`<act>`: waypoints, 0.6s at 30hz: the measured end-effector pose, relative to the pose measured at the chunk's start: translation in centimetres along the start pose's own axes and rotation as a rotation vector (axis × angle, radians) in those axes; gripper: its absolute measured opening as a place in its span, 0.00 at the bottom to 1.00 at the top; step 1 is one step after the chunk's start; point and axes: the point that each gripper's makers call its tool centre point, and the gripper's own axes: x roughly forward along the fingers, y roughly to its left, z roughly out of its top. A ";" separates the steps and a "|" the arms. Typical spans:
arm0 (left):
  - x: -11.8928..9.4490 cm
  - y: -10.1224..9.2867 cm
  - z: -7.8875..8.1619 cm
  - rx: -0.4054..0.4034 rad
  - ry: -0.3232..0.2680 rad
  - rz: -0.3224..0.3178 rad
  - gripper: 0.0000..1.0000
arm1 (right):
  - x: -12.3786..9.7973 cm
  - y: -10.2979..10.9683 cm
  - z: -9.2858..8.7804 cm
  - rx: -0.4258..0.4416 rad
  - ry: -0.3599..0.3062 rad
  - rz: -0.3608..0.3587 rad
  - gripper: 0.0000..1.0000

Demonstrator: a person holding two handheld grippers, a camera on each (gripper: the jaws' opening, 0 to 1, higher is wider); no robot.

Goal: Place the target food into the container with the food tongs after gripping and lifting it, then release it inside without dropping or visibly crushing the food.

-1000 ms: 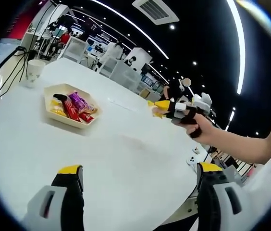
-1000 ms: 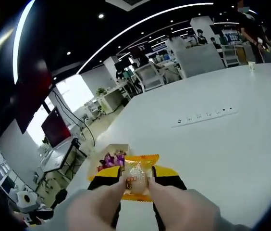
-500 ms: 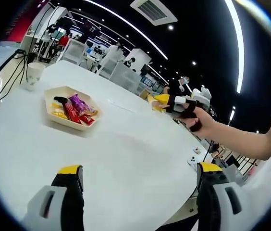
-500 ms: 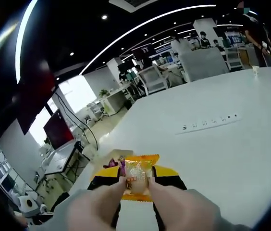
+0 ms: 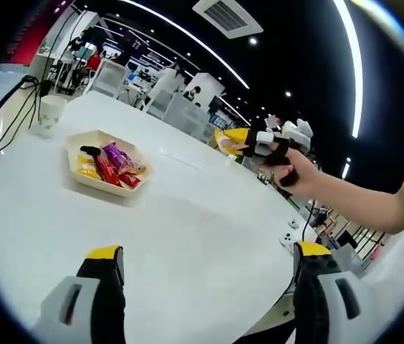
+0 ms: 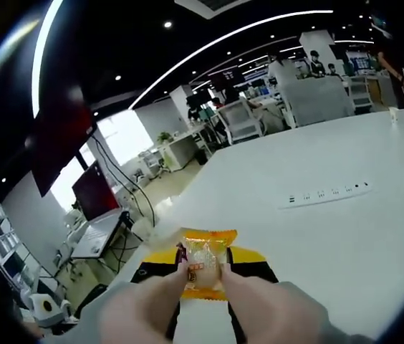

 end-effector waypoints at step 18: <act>-0.1 0.2 1.2 -0.006 -0.025 -0.003 0.99 | 1.6 1.3 1.5 -0.040 0.004 0.038 0.24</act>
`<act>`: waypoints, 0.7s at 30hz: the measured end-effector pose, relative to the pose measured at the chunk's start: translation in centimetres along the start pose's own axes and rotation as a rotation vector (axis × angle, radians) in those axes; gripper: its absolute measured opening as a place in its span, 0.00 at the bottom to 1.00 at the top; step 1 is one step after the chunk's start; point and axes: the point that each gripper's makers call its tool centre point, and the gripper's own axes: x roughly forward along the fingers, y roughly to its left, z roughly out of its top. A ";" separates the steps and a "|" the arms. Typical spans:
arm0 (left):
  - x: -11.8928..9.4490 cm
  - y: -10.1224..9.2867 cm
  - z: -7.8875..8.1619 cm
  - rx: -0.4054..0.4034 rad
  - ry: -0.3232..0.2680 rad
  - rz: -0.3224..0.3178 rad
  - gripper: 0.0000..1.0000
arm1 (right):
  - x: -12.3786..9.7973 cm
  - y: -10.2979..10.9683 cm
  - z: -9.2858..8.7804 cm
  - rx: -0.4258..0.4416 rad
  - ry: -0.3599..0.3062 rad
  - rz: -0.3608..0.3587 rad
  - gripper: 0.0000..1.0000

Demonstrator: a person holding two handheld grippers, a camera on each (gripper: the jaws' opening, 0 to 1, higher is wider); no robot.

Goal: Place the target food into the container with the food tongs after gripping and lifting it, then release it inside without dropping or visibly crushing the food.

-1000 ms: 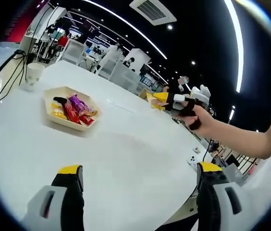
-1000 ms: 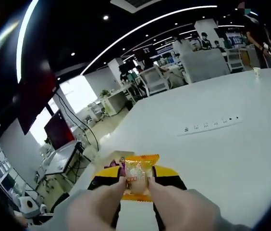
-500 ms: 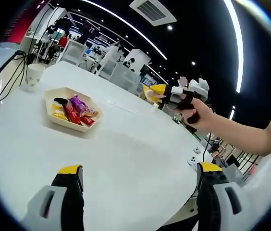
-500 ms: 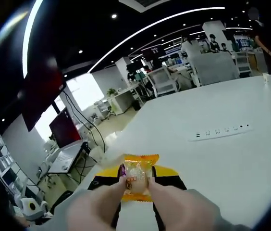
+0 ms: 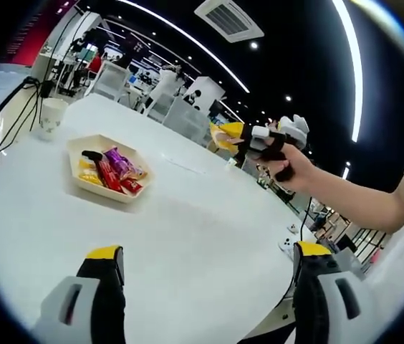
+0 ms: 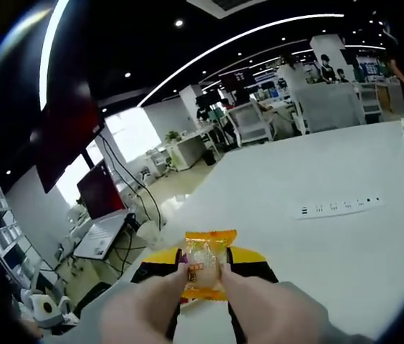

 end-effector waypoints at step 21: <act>-0.8 0.3 0.5 0.018 -0.027 -0.003 0.98 | 1.6 2.9 0.9 -0.034 0.015 0.048 0.24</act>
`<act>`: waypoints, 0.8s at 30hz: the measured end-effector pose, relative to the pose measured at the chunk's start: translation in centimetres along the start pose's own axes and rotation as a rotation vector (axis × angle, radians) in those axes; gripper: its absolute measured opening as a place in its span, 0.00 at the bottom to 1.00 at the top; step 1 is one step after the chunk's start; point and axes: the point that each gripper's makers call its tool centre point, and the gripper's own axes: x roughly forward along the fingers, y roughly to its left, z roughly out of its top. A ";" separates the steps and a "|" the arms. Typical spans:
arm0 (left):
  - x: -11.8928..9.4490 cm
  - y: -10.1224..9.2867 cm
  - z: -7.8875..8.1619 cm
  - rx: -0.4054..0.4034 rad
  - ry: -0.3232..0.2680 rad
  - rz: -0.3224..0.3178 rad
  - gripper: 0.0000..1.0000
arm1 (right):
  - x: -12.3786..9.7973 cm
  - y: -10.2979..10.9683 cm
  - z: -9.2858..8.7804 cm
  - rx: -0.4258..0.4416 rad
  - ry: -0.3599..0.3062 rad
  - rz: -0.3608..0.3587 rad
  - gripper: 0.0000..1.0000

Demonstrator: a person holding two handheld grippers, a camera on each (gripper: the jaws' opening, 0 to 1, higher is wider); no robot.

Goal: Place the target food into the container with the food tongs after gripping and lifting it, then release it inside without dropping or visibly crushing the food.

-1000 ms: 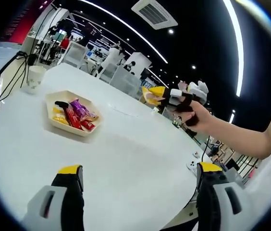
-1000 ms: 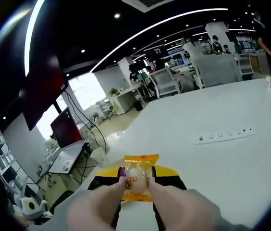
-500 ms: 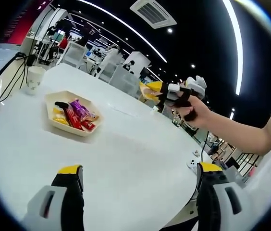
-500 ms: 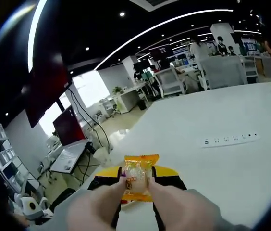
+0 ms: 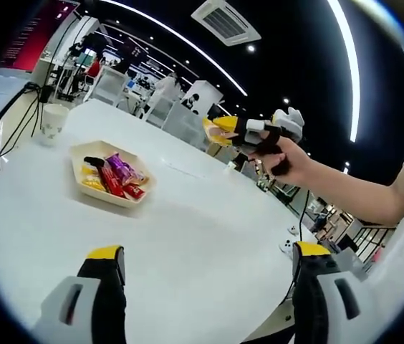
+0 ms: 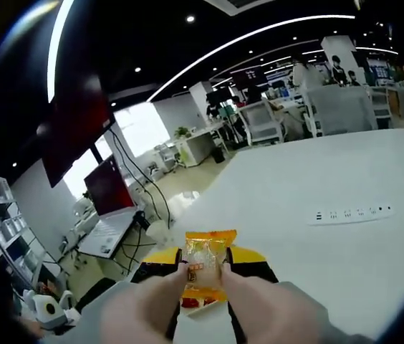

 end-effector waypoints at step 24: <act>-0.8 1.0 0.6 -0.004 -0.031 0.013 0.97 | 2.6 3.2 0.6 -0.022 0.028 0.057 0.24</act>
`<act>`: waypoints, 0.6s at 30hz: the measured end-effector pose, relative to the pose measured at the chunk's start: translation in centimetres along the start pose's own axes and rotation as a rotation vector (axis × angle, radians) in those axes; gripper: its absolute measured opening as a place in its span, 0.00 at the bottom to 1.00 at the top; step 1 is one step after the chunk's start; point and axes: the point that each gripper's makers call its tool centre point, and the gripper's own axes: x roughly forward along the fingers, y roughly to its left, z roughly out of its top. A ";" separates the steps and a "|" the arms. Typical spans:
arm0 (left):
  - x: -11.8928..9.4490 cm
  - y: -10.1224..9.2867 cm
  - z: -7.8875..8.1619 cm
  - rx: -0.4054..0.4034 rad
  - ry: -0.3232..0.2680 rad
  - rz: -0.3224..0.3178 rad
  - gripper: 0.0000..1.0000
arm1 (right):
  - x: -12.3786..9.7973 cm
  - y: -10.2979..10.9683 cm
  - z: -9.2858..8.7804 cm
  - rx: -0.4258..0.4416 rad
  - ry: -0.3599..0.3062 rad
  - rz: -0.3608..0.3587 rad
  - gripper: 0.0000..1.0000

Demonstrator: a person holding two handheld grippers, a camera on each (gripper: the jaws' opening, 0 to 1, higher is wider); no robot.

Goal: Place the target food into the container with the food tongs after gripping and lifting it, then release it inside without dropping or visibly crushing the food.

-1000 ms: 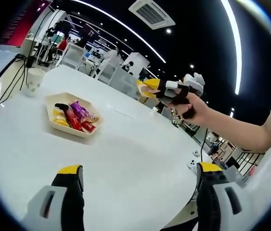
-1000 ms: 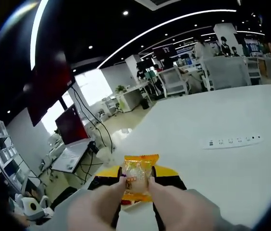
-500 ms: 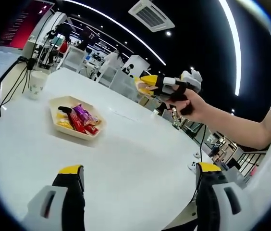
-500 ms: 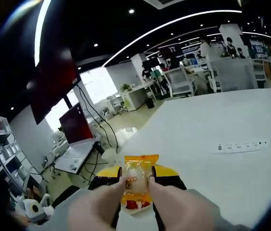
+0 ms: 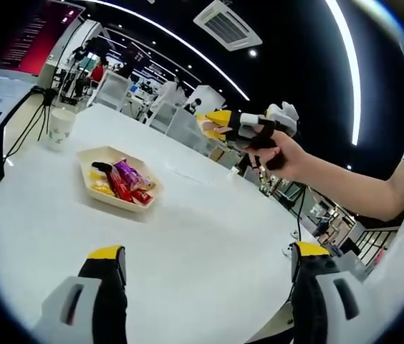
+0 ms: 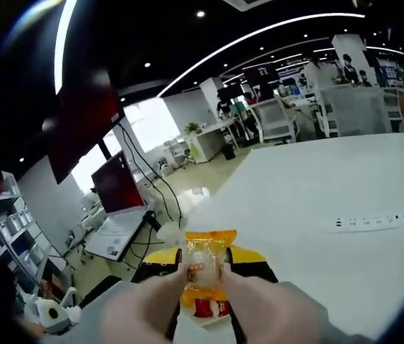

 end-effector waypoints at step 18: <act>-0.4 1.0 0.3 -0.026 -0.043 0.029 0.96 | 2.3 1.6 0.2 -0.011 0.031 0.037 0.24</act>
